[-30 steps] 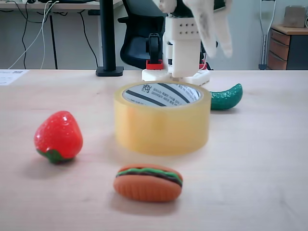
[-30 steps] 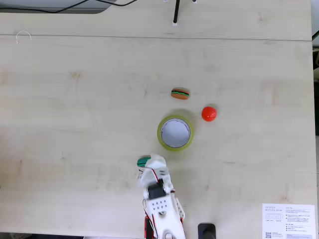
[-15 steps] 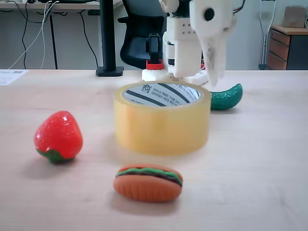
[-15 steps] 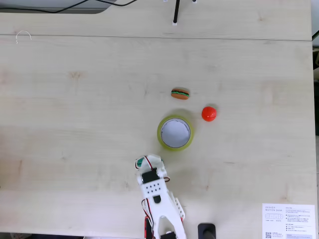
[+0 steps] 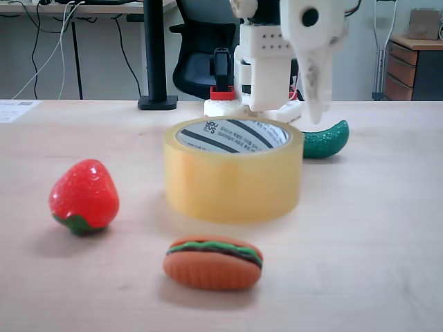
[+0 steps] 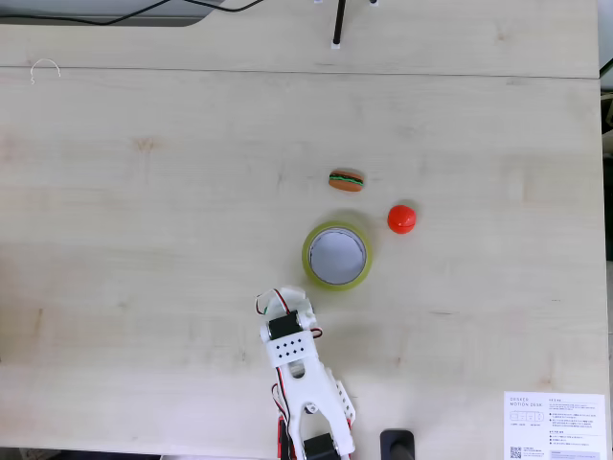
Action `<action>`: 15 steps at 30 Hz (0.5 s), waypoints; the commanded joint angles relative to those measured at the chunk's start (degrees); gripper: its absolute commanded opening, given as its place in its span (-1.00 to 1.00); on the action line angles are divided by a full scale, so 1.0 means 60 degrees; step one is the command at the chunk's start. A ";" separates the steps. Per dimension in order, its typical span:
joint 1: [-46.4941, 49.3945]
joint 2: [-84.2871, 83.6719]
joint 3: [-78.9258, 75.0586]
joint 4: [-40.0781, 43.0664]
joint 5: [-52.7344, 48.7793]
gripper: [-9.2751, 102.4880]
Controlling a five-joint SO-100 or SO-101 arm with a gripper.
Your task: Grasp a cucumber and put it in the hole.
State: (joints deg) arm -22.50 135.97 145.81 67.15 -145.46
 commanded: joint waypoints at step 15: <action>-0.0044 -0.2227 -0.1099 -0.1245 -0.0059 -0.31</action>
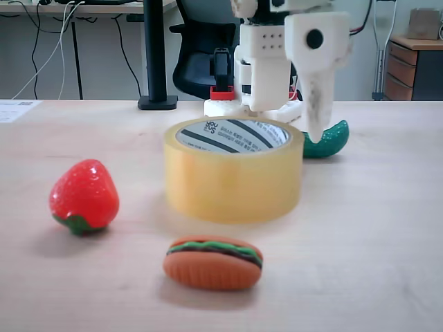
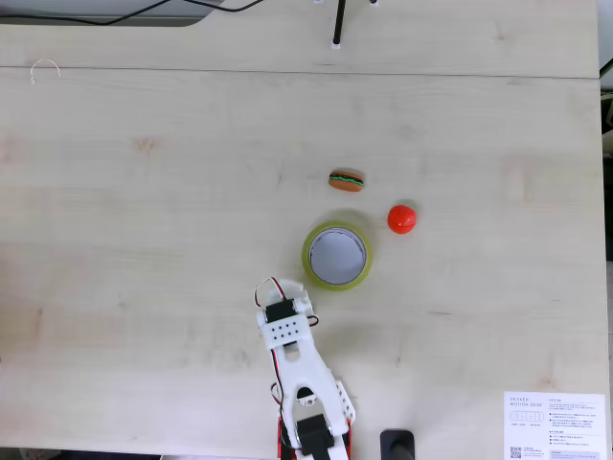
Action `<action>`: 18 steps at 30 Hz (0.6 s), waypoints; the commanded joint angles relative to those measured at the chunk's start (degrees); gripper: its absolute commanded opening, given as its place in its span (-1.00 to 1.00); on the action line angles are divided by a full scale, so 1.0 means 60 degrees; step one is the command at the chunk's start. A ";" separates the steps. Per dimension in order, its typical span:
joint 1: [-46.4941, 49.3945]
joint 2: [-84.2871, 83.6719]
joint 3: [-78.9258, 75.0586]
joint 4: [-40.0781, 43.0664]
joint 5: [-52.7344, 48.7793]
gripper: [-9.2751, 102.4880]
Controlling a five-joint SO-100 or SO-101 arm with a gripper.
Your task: Grasp a cucumber and put it in the hole.
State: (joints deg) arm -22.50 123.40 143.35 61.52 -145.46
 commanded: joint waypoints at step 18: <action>-0.0044 -0.1069 -0.0645 -0.0425 -0.0059 -0.50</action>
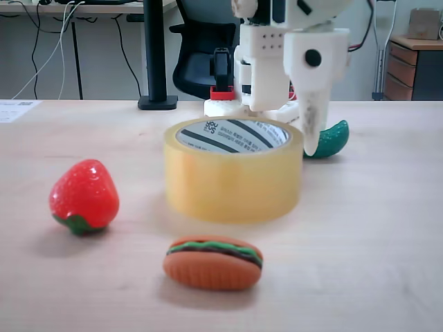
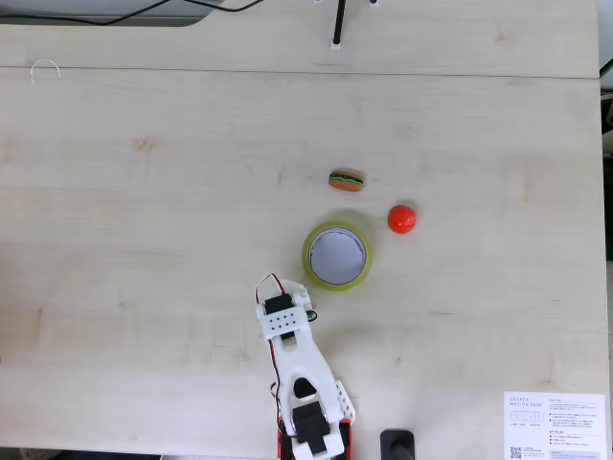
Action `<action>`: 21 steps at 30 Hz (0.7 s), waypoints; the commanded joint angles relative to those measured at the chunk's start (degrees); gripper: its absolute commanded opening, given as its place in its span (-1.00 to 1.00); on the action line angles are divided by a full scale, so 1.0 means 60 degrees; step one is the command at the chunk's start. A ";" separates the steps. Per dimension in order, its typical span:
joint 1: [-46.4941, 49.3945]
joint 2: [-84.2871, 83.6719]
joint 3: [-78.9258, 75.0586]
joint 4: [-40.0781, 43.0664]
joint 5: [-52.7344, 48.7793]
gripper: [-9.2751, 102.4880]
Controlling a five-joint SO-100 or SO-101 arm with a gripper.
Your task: Grasp a cucumber and put it in the hole.
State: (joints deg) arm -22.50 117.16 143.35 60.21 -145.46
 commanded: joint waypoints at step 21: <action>-0.0029 -0.0835 -0.0645 -0.0205 -0.0059 -0.69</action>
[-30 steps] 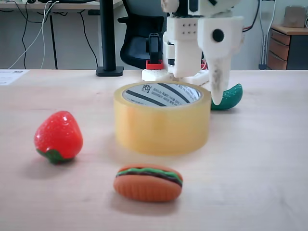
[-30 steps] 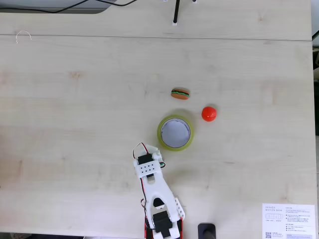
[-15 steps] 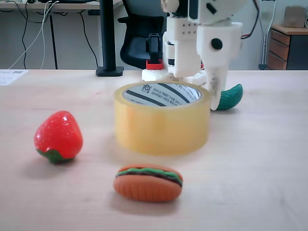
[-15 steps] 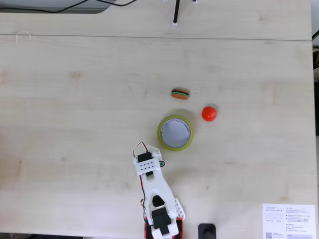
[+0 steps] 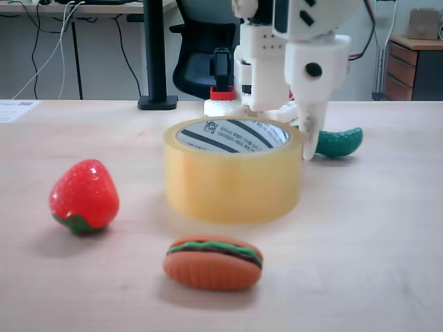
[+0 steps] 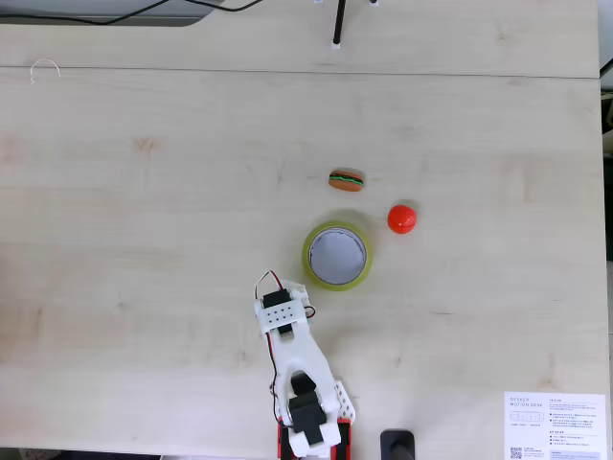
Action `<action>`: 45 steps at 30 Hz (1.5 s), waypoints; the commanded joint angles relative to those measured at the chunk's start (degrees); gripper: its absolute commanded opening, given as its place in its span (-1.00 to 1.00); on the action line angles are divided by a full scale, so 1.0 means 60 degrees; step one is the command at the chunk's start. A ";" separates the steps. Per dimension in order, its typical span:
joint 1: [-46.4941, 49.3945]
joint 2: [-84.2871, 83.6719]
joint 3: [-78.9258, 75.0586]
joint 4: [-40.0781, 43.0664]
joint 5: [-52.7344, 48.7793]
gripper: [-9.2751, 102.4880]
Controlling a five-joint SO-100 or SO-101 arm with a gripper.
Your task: Grasp a cucumber and put it in the hole.
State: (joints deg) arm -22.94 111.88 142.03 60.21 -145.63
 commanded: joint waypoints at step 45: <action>0.0542 0.3501 -0.3735 0.2080 0.3457 -0.84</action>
State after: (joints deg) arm -21.45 130.43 126.21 71.89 -127.62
